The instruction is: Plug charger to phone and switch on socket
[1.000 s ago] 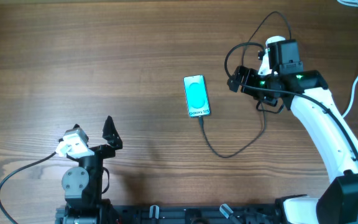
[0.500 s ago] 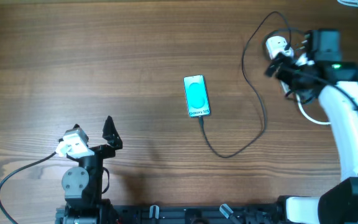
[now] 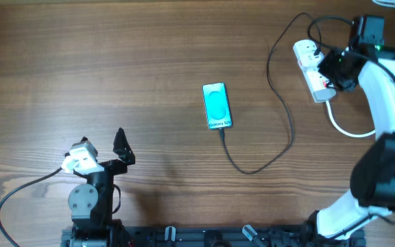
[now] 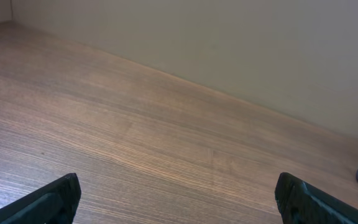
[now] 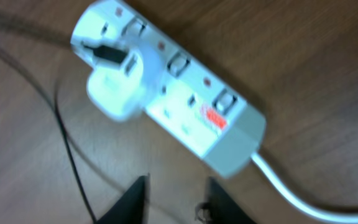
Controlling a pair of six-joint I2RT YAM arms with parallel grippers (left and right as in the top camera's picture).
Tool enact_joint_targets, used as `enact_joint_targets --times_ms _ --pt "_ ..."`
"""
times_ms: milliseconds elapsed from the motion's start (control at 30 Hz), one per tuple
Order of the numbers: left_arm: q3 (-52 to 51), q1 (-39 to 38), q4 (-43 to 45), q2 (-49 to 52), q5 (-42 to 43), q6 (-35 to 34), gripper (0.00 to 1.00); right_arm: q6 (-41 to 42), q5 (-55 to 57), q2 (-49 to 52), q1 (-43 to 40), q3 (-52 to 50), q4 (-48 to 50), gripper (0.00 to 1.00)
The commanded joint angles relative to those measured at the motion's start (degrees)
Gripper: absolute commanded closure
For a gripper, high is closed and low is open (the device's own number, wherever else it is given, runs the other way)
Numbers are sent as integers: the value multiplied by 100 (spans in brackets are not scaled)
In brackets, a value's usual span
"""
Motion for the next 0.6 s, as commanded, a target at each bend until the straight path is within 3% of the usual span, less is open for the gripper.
enact_joint_targets --times_ms 0,133,567 --pt "-52 37 37 -55 50 118 0 22 391 531 -26 461 61 83" --pt "-52 37 37 -55 50 118 0 24 476 918 -26 483 391 95" --pt "-52 37 37 -55 50 118 0 -17 638 1432 -24 483 1300 95"
